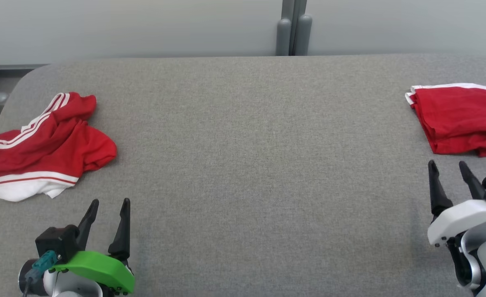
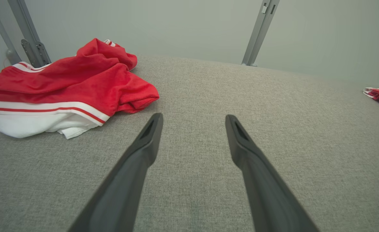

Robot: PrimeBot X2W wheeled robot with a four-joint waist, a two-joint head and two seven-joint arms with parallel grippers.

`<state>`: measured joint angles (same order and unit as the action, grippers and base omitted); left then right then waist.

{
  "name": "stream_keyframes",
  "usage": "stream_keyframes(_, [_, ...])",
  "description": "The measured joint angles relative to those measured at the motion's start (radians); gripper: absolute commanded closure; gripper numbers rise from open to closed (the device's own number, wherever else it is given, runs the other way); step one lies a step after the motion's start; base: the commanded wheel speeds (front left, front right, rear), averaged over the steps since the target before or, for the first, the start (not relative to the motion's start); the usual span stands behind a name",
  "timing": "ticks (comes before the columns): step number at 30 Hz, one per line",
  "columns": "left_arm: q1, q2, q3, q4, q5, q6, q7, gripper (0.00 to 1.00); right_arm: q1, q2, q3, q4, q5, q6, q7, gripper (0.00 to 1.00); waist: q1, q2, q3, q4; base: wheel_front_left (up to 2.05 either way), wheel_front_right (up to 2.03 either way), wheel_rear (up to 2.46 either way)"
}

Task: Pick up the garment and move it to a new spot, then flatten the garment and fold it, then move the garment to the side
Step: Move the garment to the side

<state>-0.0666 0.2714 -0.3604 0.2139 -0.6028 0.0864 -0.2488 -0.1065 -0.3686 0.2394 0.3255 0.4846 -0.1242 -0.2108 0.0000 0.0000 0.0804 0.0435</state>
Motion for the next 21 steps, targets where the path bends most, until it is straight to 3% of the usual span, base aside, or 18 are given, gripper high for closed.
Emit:
stream_keyframes(11, [0.046, -0.008, -0.002, 0.000, 0.005, -0.011, 0.000, 0.00, 0.122, 0.041, -0.024, 0.011, -0.040, -0.001, -0.019, 0.00, 0.0000, 0.0000, -0.091, -0.072, 0.00, 0.00, 0.00])
stream_keyframes(21, [0.048, -0.029, -0.003, 0.002, 0.017, -0.026, 0.000, 0.00, 0.150, 0.060, -0.065, 0.000, -0.073, -0.001, -0.028, 0.00, 0.0000, 0.0000, -0.115, -0.071, 0.00, 0.00, 0.00])
